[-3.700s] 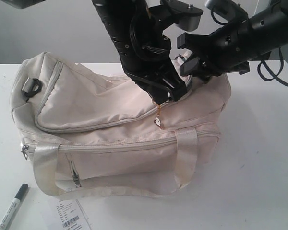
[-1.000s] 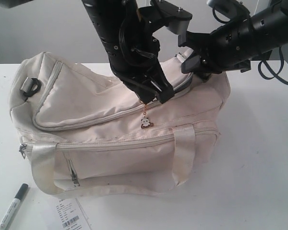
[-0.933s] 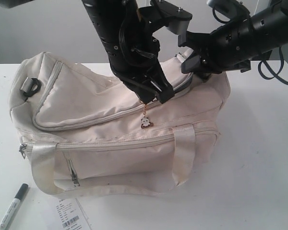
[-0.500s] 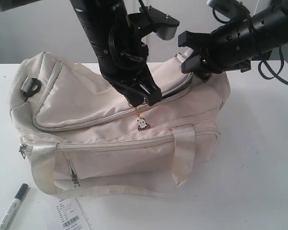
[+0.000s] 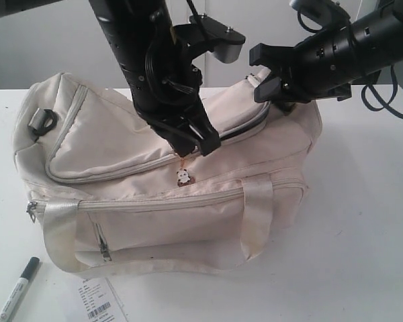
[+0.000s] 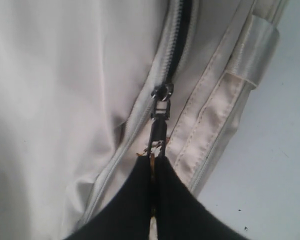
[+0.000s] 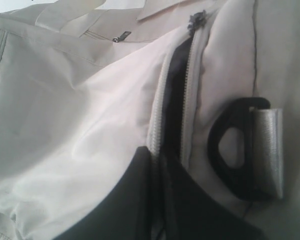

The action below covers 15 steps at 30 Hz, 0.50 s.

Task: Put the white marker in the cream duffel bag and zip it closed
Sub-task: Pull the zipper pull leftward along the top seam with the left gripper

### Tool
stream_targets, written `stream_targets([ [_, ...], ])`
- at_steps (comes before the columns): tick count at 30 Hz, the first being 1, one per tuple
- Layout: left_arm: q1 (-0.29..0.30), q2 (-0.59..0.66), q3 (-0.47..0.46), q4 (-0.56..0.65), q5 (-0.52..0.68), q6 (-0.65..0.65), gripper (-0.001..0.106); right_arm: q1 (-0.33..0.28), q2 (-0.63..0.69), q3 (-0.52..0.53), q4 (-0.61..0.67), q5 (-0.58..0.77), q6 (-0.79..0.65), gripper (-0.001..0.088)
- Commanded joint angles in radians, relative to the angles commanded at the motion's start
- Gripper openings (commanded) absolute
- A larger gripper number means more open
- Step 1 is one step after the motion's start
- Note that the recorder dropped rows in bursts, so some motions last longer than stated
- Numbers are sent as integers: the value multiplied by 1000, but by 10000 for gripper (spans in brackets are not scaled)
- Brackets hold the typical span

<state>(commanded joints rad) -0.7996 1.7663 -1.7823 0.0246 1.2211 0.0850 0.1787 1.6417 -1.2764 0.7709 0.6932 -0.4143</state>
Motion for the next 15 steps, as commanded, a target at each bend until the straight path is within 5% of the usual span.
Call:
stream_targets([
  [15, 0, -42, 7, 22, 0, -2, 0, 0, 0, 0, -4, 8, 0, 0],
])
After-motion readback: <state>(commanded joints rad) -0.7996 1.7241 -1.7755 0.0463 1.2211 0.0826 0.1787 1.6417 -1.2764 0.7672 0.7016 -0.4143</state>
